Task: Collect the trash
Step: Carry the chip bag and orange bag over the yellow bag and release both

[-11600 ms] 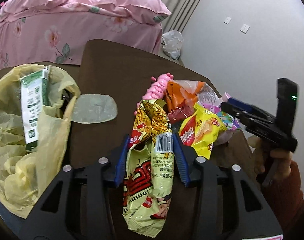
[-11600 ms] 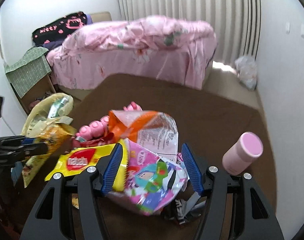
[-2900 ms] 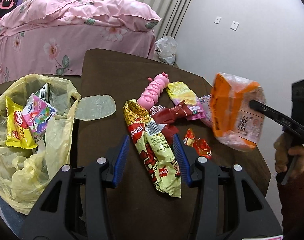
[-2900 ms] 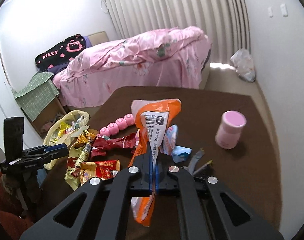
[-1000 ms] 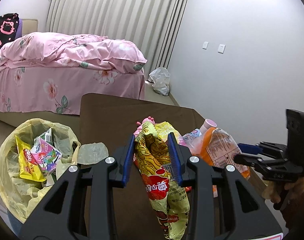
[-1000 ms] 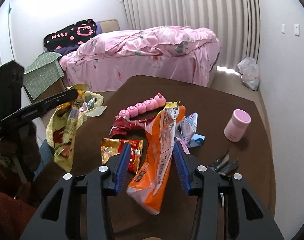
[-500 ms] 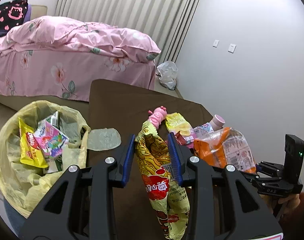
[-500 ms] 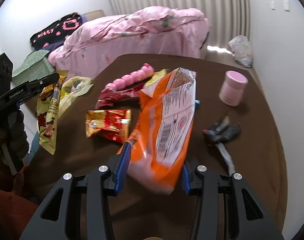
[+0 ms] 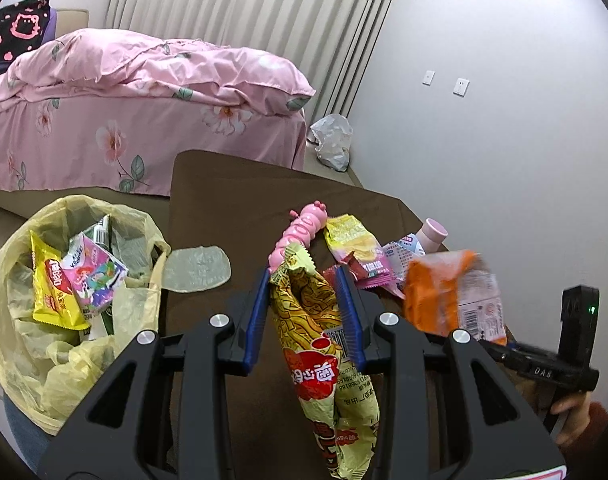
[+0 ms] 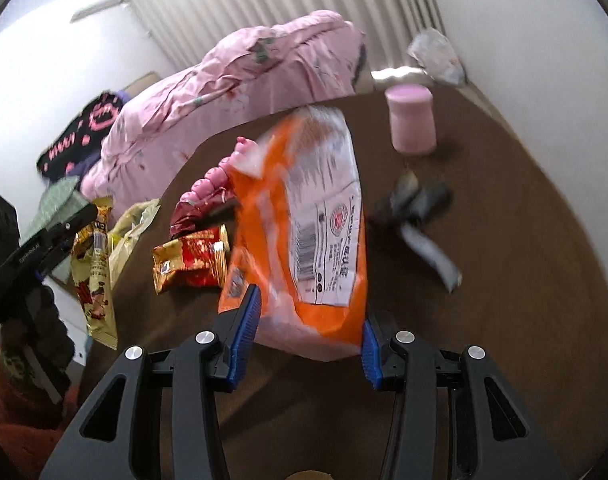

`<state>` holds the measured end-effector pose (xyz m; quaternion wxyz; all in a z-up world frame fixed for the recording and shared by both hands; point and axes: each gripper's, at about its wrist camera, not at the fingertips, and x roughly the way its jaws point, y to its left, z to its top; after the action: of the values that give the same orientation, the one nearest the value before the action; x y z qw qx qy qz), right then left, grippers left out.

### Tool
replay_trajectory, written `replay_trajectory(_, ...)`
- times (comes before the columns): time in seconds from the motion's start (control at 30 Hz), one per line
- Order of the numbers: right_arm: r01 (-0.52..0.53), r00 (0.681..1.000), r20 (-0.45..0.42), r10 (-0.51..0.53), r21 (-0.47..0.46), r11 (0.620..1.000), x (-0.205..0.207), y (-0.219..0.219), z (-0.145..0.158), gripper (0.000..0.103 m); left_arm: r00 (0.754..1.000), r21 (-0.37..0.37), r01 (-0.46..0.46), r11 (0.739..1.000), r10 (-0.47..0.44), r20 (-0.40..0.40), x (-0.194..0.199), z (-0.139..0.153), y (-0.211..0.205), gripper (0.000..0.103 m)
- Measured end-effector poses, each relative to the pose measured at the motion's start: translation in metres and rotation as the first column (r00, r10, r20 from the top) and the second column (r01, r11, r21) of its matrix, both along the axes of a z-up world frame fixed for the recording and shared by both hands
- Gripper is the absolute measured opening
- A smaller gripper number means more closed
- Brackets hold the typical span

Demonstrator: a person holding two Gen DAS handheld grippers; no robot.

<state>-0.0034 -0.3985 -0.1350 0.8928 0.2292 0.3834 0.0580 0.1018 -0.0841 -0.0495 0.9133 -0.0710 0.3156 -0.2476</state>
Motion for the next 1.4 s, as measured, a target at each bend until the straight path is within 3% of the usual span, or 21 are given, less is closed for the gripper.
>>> replay_trajectory(0.07,0.012,1.0,0.017,-0.012,0.037,0.999,-0.004,0.0,-0.002,0.043,1.0,0.003,0.004,1.0,-0.004,-0.004,-0.001,-0.001,-0.002,0.032)
replay_trajectory(0.13,0.008,0.999,0.031,-0.01,0.041,0.999,-0.005,0.001,0.0,0.036,1.0,0.006,0.006,1.0,-0.006,0.001,-0.002,-0.001,-0.002,0.032)
replay_trajectory(0.27,-0.008,0.995,0.097,0.015,-0.075,0.997,-0.004,0.011,0.023,0.019,0.999,0.007,0.004,1.0,-0.005,0.036,-0.006,0.007,-0.002,0.032)
replay_trajectory(0.4,-0.038,0.986,0.159,0.058,-0.128,0.991,0.002,0.019,0.051,0.015,0.997,-0.006,-0.011,1.0,0.011,0.074,-0.009,0.02,0.005,0.032)
replay_trajectory(0.77,-0.177,0.913,0.312,0.262,-0.275,0.945,0.028,0.086,0.129,0.013,0.968,0.019,-0.127,0.992,0.12,0.222,-0.015,0.066,0.047,0.032)
replay_trajectory(1.07,-0.292,0.872,0.299,0.387,-0.317,0.902,0.047,0.144,0.14,0.013,0.939,0.008,-0.212,0.977,0.201,0.279,-0.016,0.079,0.092,0.032)
replay_trajectory(1.17,-0.33,0.855,0.296,0.426,-0.323,0.887,0.057,0.163,0.144,0.013,0.911,0.012,-0.294,0.956,0.277,0.306,-0.015,0.083,0.11,0.032)
replay_trajectory(1.3,-0.386,0.824,0.298,0.483,-0.331,0.861,0.073,0.19,0.149,0.013,0.838,0.037,-0.454,0.89,0.412,0.357,-0.007,0.085,0.138,0.032)
replay_trajectory(1.4,-0.446,0.797,0.29,0.53,-0.308,0.84,0.094,0.212,0.15,0.013,0.799,0.009,-0.528,0.849,0.494,0.343,0.0,0.082,0.16,0.032)
